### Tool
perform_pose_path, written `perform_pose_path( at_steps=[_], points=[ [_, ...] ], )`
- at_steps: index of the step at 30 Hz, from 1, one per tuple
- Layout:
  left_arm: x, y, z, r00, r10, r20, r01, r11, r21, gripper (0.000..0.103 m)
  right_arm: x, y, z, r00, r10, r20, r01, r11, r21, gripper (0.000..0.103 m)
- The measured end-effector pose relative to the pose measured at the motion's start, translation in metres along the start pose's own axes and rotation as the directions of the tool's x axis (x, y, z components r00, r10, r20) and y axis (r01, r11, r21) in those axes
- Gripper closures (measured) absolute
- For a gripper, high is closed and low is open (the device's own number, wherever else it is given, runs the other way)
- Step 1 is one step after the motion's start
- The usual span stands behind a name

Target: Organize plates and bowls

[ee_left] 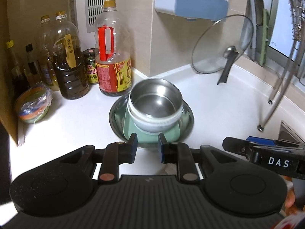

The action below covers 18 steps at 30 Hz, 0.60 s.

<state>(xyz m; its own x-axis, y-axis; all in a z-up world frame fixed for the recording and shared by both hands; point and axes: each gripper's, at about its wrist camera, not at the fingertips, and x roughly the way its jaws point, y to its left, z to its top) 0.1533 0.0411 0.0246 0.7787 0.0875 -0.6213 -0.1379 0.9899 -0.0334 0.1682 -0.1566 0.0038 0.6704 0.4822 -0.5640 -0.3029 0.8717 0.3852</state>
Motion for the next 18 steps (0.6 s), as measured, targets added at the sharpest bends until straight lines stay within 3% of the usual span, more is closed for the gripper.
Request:
perform_pose_path(
  at_steps=[6,18],
  points=[
    [-0.036,-0.018,-0.038,1.0,-0.008,0.004,0.008,1.0,-0.001,0.084,-0.04,-0.007,-0.036,1.0,-0.012,0.025,0.013,0.999,-0.047,0.04],
    [-0.076,-0.043,-0.092,0.999,-0.016,-0.041,0.016,1.0,0.01,0.084,-0.079,-0.02,-0.091,0.999,-0.028,-0.036,0.026,0.999,-0.046,0.04]
  ],
)
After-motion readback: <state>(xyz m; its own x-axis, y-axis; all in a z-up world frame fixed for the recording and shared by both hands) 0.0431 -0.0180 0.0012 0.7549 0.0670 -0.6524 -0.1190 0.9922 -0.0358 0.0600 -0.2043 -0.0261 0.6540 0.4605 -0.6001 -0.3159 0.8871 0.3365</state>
